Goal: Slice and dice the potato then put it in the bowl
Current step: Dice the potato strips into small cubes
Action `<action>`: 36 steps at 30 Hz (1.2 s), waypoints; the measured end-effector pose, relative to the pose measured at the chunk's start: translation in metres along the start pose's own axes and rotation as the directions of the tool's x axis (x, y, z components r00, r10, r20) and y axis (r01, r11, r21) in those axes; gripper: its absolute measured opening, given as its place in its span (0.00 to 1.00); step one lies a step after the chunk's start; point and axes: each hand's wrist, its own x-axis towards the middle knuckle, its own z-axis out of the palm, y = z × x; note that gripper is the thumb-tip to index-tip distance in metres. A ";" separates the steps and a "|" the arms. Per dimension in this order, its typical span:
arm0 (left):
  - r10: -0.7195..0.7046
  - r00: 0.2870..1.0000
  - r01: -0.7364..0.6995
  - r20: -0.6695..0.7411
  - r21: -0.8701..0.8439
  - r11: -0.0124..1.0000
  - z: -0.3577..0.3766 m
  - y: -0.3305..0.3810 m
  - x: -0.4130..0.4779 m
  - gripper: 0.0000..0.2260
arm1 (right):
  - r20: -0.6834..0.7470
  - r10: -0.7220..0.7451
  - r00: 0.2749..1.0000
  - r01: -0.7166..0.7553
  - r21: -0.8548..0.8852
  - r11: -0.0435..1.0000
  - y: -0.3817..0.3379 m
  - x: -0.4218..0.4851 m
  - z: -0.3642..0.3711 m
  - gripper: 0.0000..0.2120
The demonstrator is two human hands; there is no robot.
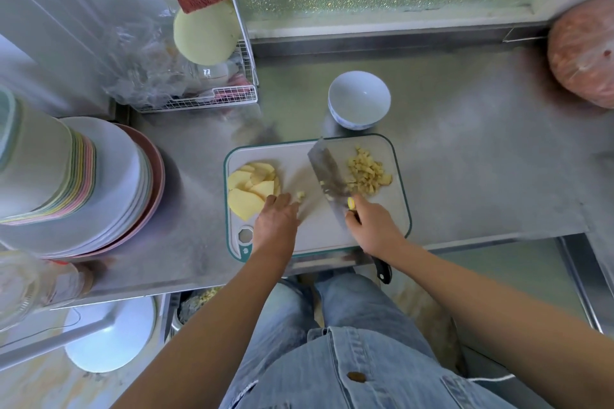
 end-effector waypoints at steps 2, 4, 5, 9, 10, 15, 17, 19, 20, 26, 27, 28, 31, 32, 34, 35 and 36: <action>0.040 0.999 -0.040 0.007 0.015 0.999 0.001 -0.003 -0.003 0.14 | -0.068 0.089 0.994 -0.089 0.003 0.996 0.006 0.002 -0.004 0.06; 0.047 0.999 -0.047 -0.011 -0.009 0.999 0.001 -0.005 -0.007 0.14 | -0.135 0.135 0.982 -0.130 0.044 0.991 0.008 0.003 -0.009 0.07; 0.039 0.999 -0.040 -0.023 -0.033 0.999 -0.001 -0.006 -0.010 0.13 | -0.133 0.119 0.984 -0.111 0.065 0.992 0.005 0.001 -0.010 0.07; 0.003 0.987 -0.004 -0.161 -0.010 1.000 -0.011 -0.017 -0.017 0.14 | 0.025 -0.081 0.996 0.078 0.088 0.993 -0.027 -0.009 0.004 0.05; -0.012 0.982 0.016 -0.187 0.018 1.000 -0.013 -0.019 -0.017 0.16 | 0.051 -0.098 0.994 0.094 0.088 0.992 -0.034 -0.011 0.010 0.05; -0.057 0.994 0.070 -0.094 0.143 0.987 -0.015 -0.023 -0.017 0.19 | 0.084 -0.041 0.996 0.032 0.106 0.994 -0.039 -0.013 0.025 0.06; -0.059 0.996 0.069 -0.069 0.150 0.986 -0.014 -0.024 -0.017 0.19 | 0.035 -0.006 0.999 0.004 0.075 0.997 -0.025 -0.012 0.019 0.06; -0.054 0.997 0.061 -0.053 0.142 0.988 -0.014 -0.024 -0.017 0.19 | -0.035 0.084 0.996 -0.081 0.081 0.993 -0.009 -0.008 0.008 0.06; -0.050 0.998 0.056 -0.050 0.143 0.988 -0.015 -0.025 -0.017 0.19 | -0.064 0.129 0.990 -0.123 0.099 0.988 -0.004 -0.006 0.002 0.06; -0.043 0.998 0.049 -0.035 0.178 0.983 -0.018 -0.024 -0.015 0.20 | -0.003 0.054 0.999 -0.054 0.126 0.991 -0.014 -0.009 -0.004 0.09; -0.043 0.999 0.048 -0.031 0.194 0.980 -0.019 -0.024 -0.014 0.21 | 0.014 0.056 0.998 -0.057 0.124 0.991 -0.013 -0.010 -0.003 0.09; -0.043 0.999 0.048 -0.029 0.206 0.977 -0.020 -0.024 -0.013 0.20 | 0.015 0.081 0.997 -0.082 0.124 0.989 -0.010 -0.010 -0.005 0.09; -0.054 0.998 0.061 -0.044 0.194 0.979 -0.024 -0.019 -0.010 0.19 | -0.018 0.205 0.979 -0.196 0.214 0.957 -0.002 -0.010 -0.019 0.08; -0.049 0.997 0.059 -0.058 0.167 0.984 -0.025 -0.015 -0.008 0.18 | -0.015 0.236 0.972 -0.222 0.291 0.931 -0.001 -0.011 -0.025 0.08; 0.015 0.995 -0.007 -0.102 0.080 0.997 -0.027 -0.002 -0.002 0.18 | 0.033 0.265 0.964 -0.253 0.432 0.866 -0.001 -0.014 -0.036 0.08; 0.081 0.987 -0.076 -0.142 0.036 0.996 -0.027 0.008 0.001 0.18 | 0.059 0.263 0.963 -0.258 0.485 0.836 -0.002 -0.016 -0.040 0.07; 0.164 0.971 -0.165 -0.173 0.009 0.986 -0.027 0.019 0.004 0.19 | 0.073 0.257 0.964 -0.256 0.524 0.812 -0.003 -0.017 -0.044 0.06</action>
